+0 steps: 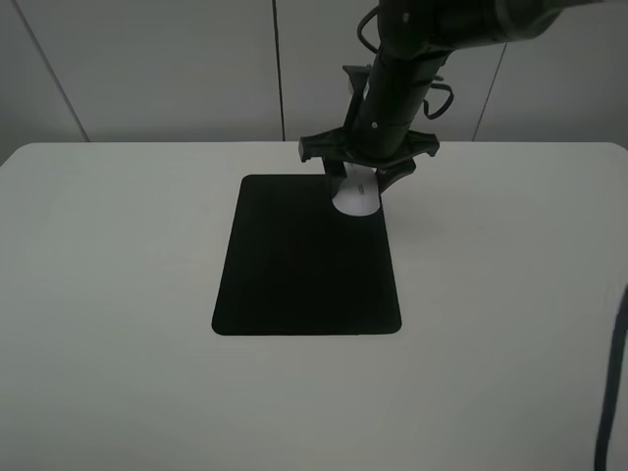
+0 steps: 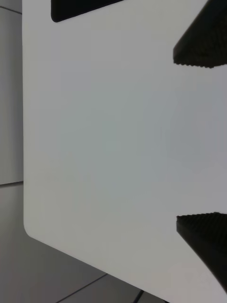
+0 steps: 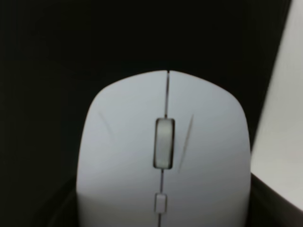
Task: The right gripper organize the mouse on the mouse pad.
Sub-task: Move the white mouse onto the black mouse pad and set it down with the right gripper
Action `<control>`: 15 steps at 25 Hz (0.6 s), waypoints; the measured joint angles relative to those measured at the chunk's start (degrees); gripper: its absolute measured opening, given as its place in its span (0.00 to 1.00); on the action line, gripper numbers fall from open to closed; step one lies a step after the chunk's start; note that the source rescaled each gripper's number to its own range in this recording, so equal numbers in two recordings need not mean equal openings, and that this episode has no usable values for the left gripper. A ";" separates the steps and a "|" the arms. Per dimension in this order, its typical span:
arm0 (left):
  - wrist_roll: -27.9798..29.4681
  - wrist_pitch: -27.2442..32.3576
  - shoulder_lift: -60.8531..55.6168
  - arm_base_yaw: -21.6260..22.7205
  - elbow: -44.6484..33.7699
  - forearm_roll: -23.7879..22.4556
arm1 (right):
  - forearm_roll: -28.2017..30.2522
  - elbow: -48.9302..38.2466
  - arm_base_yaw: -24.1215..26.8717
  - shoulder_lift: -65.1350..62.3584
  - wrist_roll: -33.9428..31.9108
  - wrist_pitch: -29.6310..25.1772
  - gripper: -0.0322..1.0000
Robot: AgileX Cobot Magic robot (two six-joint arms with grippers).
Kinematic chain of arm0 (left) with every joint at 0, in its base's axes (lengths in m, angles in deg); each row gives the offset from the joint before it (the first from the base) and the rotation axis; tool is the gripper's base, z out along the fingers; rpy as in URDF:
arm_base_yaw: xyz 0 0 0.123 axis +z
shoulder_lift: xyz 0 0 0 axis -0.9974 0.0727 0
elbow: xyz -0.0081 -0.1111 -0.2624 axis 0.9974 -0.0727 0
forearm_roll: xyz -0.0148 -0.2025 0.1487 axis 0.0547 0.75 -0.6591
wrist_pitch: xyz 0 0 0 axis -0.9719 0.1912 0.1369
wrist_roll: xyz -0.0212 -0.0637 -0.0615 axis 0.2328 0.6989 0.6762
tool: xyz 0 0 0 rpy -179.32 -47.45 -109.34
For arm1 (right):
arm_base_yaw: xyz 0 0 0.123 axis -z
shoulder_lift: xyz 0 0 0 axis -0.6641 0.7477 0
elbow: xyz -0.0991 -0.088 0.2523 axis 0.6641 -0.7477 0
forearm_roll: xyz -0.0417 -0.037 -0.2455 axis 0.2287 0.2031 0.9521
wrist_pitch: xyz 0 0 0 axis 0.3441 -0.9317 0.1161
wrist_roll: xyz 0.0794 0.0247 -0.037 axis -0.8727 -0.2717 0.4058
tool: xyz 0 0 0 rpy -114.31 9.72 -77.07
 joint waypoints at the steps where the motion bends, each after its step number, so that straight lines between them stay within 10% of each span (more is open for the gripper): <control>1: 0.00 0.00 0.00 0.00 0.00 0.00 | 0.00 0.65 -0.48 0.72 -0.45 0.00 0.03; 15: 0.00 0.00 0.00 0.00 0.00 0.00 | 0.65 11.49 -3.62 10.99 -6.02 -2.41 0.03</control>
